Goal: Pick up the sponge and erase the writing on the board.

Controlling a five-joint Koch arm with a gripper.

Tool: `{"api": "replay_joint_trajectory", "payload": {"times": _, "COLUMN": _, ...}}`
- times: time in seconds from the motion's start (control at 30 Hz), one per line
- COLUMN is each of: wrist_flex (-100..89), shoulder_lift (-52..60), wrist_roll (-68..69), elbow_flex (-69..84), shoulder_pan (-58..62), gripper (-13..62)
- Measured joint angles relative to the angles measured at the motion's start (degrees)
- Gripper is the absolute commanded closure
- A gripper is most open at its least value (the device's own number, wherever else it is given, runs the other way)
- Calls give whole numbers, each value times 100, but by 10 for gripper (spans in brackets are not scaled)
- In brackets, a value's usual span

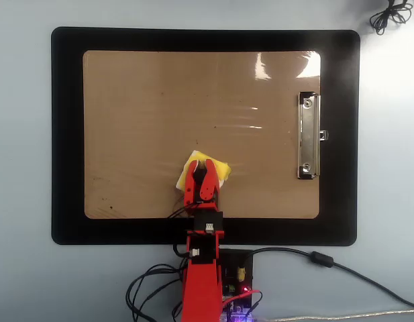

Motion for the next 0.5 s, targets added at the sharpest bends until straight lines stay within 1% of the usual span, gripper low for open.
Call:
{"api": "replay_joint_trajectory", "payload": {"times": 0.03, "wrist_flex": 211, "shoulder_lift": 132, "wrist_roll": 18, "elbow_flex": 0, "shoulder_pan": 18, "gripper": 575}}
{"api": "replay_joint_trajectory", "payload": {"times": 0.1, "wrist_flex": 325, "shoulder_lift": -62, "wrist_roll": 18, "elbow_flex": -352, "shoulder_pan": 62, "gripper": 575}}
{"api": "replay_joint_trajectory", "payload": {"times": 0.13, "wrist_flex": 343, "shoulder_lift": -334, "wrist_roll": 18, "elbow_flex": -686, "shoulder_pan": 53, "gripper": 575}}
{"api": "replay_joint_trajectory", "payload": {"times": 0.17, "wrist_flex": 343, "shoulder_lift": -835, "wrist_roll": 26, "elbow_flex": -1248, "shoulder_pan": 53, "gripper": 575}}
{"api": "replay_joint_trajectory", "payload": {"times": 0.3, "wrist_flex": 281, "shoulder_lift": -2180, "wrist_roll": 18, "elbow_flex": -2540, "shoulder_pan": 211, "gripper": 574}}
{"api": "replay_joint_trajectory", "payload": {"times": 0.33, "wrist_flex": 246, "shoulder_lift": -2276, "wrist_roll": 18, "elbow_flex": -2575, "shoulder_pan": 299, "gripper": 574}}
{"api": "replay_joint_trajectory", "payload": {"times": 0.4, "wrist_flex": 70, "shoulder_lift": -2162, "wrist_roll": 9, "elbow_flex": -2347, "shoulder_pan": 360, "gripper": 574}}
{"api": "replay_joint_trajectory", "payload": {"times": 0.43, "wrist_flex": -53, "shoulder_lift": -1881, "wrist_roll": 9, "elbow_flex": -1811, "shoulder_pan": 369, "gripper": 575}}
{"api": "replay_joint_trajectory", "payload": {"times": 0.5, "wrist_flex": -44, "shoulder_lift": -1301, "wrist_roll": 9, "elbow_flex": -1222, "shoulder_pan": 352, "gripper": 575}}
